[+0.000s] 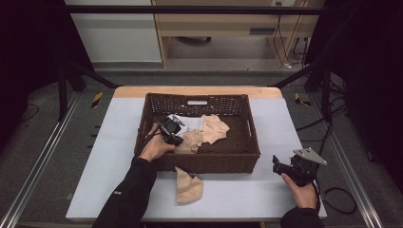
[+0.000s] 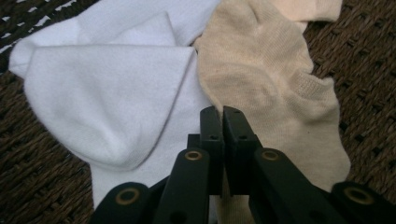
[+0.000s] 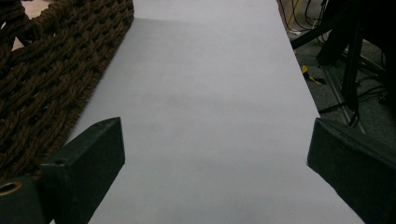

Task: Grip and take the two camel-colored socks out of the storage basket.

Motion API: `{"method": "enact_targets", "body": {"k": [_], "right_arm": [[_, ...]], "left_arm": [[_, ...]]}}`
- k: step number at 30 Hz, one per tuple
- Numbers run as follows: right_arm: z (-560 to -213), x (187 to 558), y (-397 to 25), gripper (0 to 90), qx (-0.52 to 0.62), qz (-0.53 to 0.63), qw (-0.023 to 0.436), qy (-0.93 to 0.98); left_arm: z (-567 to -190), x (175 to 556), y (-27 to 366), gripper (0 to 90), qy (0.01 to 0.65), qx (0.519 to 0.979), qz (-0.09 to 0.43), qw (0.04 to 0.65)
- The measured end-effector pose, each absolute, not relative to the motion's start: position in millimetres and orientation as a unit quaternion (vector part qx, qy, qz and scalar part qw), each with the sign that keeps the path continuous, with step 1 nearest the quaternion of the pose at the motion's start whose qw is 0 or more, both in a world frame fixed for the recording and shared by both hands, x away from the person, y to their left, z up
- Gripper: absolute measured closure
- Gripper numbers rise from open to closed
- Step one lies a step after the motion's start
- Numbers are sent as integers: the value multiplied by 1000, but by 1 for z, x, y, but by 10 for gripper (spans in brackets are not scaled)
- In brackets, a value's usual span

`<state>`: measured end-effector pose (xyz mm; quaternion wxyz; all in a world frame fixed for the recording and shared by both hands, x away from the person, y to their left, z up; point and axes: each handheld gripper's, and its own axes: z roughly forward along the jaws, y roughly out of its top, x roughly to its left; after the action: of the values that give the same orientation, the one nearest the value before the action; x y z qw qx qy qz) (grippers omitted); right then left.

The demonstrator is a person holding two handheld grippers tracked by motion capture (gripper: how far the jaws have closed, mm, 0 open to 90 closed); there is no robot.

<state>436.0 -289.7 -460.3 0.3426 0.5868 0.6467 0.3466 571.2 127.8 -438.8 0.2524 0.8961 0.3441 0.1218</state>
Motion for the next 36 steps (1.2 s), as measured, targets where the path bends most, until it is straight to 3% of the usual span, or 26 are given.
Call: {"method": "enact_targets", "body": {"k": [7,19,36], "right_arm": [[-461,436,-290,45,590,346,340,645],[-461,436,-291,45,590,348,341,644],[-460,435,-291,45,589,350,343,642]], "left_arm": [[-432,569,132,884,355,877,143,289],[-411,558,146,886,367,807,169,431],[-376,539,153,887,343,733,221,544]]}}
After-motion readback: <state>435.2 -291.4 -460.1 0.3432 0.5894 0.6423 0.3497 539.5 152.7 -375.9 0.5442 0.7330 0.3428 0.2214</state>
